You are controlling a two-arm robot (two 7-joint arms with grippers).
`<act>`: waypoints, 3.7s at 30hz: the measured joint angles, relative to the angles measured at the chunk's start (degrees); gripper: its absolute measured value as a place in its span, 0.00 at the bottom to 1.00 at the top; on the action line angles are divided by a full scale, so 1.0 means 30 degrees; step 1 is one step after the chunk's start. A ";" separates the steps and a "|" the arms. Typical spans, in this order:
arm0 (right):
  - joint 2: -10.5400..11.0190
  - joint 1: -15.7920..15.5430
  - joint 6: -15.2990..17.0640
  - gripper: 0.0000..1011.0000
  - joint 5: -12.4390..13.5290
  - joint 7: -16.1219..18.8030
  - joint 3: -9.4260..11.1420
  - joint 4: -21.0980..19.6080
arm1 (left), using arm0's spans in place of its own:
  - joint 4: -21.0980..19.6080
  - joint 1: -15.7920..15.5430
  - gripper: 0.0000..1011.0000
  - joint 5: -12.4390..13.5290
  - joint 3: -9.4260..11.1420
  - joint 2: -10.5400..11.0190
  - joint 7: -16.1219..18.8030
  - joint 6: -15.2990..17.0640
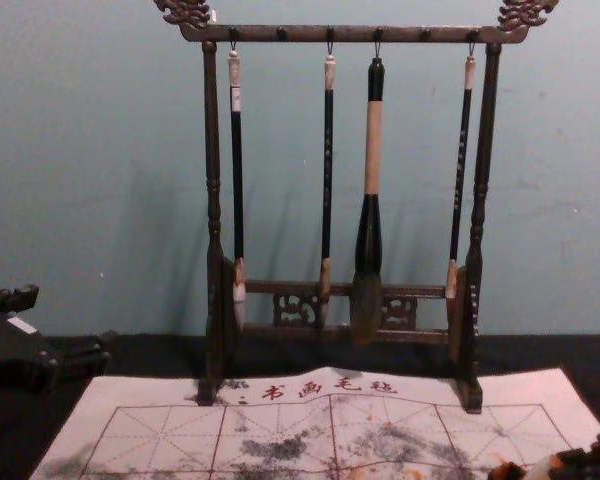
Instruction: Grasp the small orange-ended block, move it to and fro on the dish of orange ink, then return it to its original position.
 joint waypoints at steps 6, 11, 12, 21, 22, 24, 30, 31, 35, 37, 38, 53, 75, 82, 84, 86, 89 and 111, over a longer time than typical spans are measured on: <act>-0.0065 0.0007 0.0070 0.09 -0.0059 -0.0075 0.0035 0.0026 | -0.0001 0.0000 0.99 0.0000 0.0001 0.0000 -0.0002 0.0000; -0.0059 0.0001 0.0071 0.09 -0.0059 -0.0076 0.0043 0.0023 | 0.0000 0.0000 0.99 0.0000 0.0001 -0.0001 -0.0001 0.0000; -0.0058 0.0001 0.0071 0.09 -0.0059 -0.0075 0.0043 0.0022 | 0.0000 0.0000 0.99 0.0001 0.0001 -0.0001 -0.0001 0.0000; -0.0044 -0.0008 0.0063 0.09 -0.0058 -0.0074 0.0044 0.0005 | -0.0001 0.0000 0.99 0.0001 0.0000 0.0000 -0.0001 0.0000; -0.0043 -0.0009 0.0063 0.09 -0.0057 -0.0075 0.0044 0.0004 | -0.0001 0.0000 0.99 0.0001 0.0001 -0.0001 -0.0001 0.0000; -0.0041 -0.0009 0.0061 0.09 -0.0055 -0.0074 0.0044 0.0002 | -0.0001 0.0001 0.99 0.0000 0.0001 0.0000 -0.0001 0.0000; -0.0031 -0.0009 0.0056 0.09 -0.0052 -0.0073 0.0044 -0.0004 | -0.0001 0.0000 0.99 0.0000 0.0000 0.0000 -0.0001 0.0001; -0.0030 -0.0009 0.0056 0.09 -0.0052 -0.0074 0.0044 -0.0003 | -0.0001 0.0000 0.99 0.0000 0.0001 0.0000 -0.0001 0.0000; -0.0028 -0.0009 0.0050 0.09 -0.0052 -0.0073 0.0044 -0.0003 | 0.0000 -0.0001 0.99 0.0001 0.0001 0.0000 -0.0001 0.0000; -0.0029 -0.0010 0.0046 0.09 -0.0052 -0.0073 0.0043 -0.0004 | 0.0000 0.0001 0.99 0.0001 0.0000 0.0000 -0.0001 -0.0001; -0.0029 -0.0010 0.0046 0.09 -0.0052 -0.0073 0.0043 -0.0004 | 0.0000 0.0000 0.99 0.0000 0.0000 -0.0001 -0.0001 0.0000; -0.0028 -0.0009 0.0031 0.41 -0.0051 -0.0073 0.0043 -0.0003 | -0.0001 -0.0001 0.99 0.0001 0.0001 0.0000 -0.0001 0.0001; -0.0027 -0.0008 0.0028 0.99 -0.0033 -0.0074 0.0043 -0.0003 | -0.0001 0.0000 0.99 0.0000 0.0001 -0.0001 -0.0001 0.0000; -0.0041 -0.0045 0.0014 0.99 -0.0035 -0.0167 0.0087 -0.0029 | -0.0001 0.0001 0.99 0.0000 0.0000 -0.0001 0.0000 -0.0001; -0.0099 -0.0229 -0.0161 0.99 -0.0021 -0.0499 0.0298 -0.0173 | -0.0001 0.0001 0.99 0.0001 0.0000 0.0000 -0.0001 0.0000; -0.0164 -0.0376 -0.0317 0.99 0.0013 -0.0727 0.0498 -0.0284 | -0.0001 0.0000 0.99 0.0000 0.0001 -0.0001 -0.0001 0.0001; -0.0397 -0.0821 -0.0830 0.99 0.0157 -0.1446 0.1052 -0.0531 | -0.0002 0.0000 0.99 0.0000 0.0001 -0.0001 -0.0001 0.0000; -0.5163 -0.4785 -0.5667 0.99 -0.4566 -1.3611 0.4390 0.0781 | -0.0002 0.0001 0.99 0.0001 0.0001 -0.0001 -0.0001 0.0001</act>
